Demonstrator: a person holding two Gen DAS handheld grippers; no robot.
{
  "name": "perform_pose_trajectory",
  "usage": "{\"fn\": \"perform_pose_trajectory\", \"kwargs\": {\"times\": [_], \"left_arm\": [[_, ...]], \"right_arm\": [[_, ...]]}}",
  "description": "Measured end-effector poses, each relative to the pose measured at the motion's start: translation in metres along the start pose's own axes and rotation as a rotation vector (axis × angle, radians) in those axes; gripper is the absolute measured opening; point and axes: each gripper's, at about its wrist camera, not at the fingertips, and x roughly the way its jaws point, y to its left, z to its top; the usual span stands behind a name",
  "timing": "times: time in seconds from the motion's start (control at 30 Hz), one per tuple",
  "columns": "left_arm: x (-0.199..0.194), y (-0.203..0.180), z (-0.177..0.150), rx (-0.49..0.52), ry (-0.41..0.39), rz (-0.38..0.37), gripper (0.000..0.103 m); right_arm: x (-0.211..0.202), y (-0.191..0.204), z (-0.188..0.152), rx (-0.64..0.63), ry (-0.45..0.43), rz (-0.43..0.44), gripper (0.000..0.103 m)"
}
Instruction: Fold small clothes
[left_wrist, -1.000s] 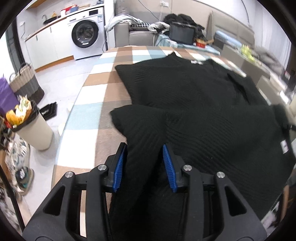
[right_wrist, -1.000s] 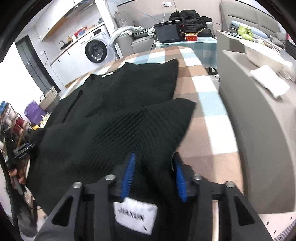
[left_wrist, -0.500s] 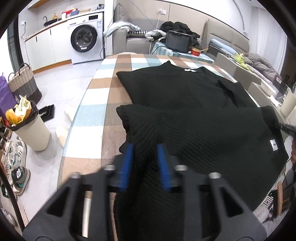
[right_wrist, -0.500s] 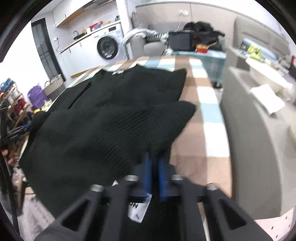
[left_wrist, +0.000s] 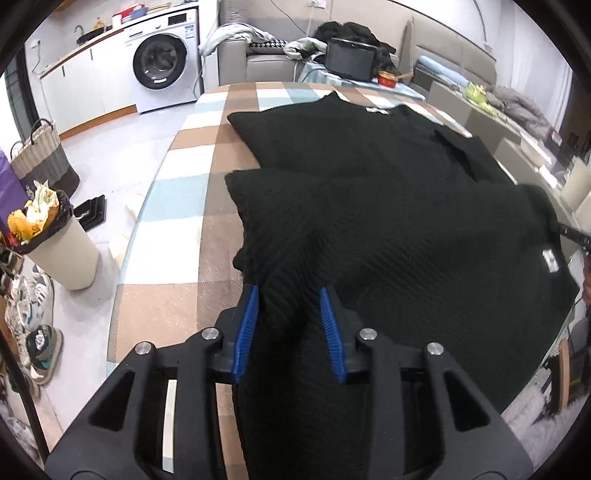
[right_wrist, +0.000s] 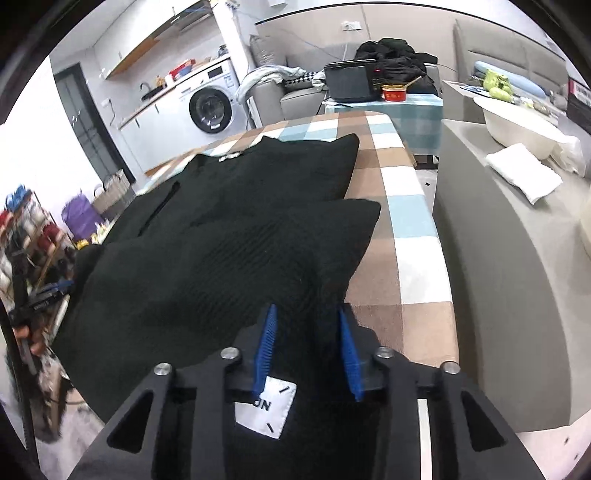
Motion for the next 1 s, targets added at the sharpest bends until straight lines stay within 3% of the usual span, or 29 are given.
{"fn": "perform_pose_trajectory", "kwargs": {"times": [0.03, 0.07, 0.1, 0.13, 0.17, 0.5, 0.57, 0.73, 0.83, 0.9, 0.93, 0.97, 1.0], "left_arm": [[0.000, -0.002, -0.001, 0.009, -0.002, 0.002, 0.031], [-0.001, -0.003, -0.002, 0.022, -0.007, 0.005, 0.024], [-0.002, -0.004, -0.002, 0.028, -0.010, 0.004, 0.004], [-0.004, -0.004, -0.001, 0.031, -0.013, 0.003, 0.000], [-0.009, -0.004, -0.001, 0.029, -0.027, -0.001, 0.000], [-0.055, 0.016, 0.029, -0.051, -0.223, -0.062, 0.000], [-0.049, 0.027, 0.039, -0.087, -0.229, -0.057, 0.000], [-0.010, 0.048, 0.058, -0.172, -0.186, -0.066, 0.001], [0.018, 0.050, 0.060, -0.201, -0.121, -0.032, 0.001], [0.027, 0.051, 0.057, -0.201, -0.088, -0.024, 0.012], [0.029, 0.051, 0.056, -0.199, -0.086, -0.012, 0.017], [0.033, 0.051, 0.056, -0.199, -0.085, -0.004, 0.030], [0.038, 0.050, 0.057, -0.202, -0.081, -0.001, 0.038]], "right_arm": [[0.003, 0.002, -0.001, -0.018, 0.011, -0.011, 0.035], [0.005, 0.003, -0.002, -0.032, 0.018, -0.019, 0.035], [0.008, 0.005, -0.003, -0.049, 0.024, -0.037, 0.034], [0.010, 0.006, -0.004, -0.064, 0.029, -0.063, 0.017], [0.010, 0.008, -0.005, -0.079, 0.029, -0.074, 0.005], [-0.038, 0.009, 0.019, -0.007, -0.227, 0.008, 0.003], [-0.035, 0.008, 0.030, 0.021, -0.260, -0.019, 0.003], [-0.002, -0.002, 0.051, 0.128, -0.236, -0.070, 0.003], [0.023, -0.008, 0.057, 0.158, -0.162, -0.077, 0.009], [0.030, -0.012, 0.054, 0.150, -0.119, -0.075, 0.022], [0.030, -0.015, 0.052, 0.156, -0.114, -0.062, 0.040], [0.030, -0.020, 0.049, 0.170, -0.112, -0.038, 0.055], [0.032, -0.025, 0.047, 0.189, -0.102, -0.010, 0.057]]}}
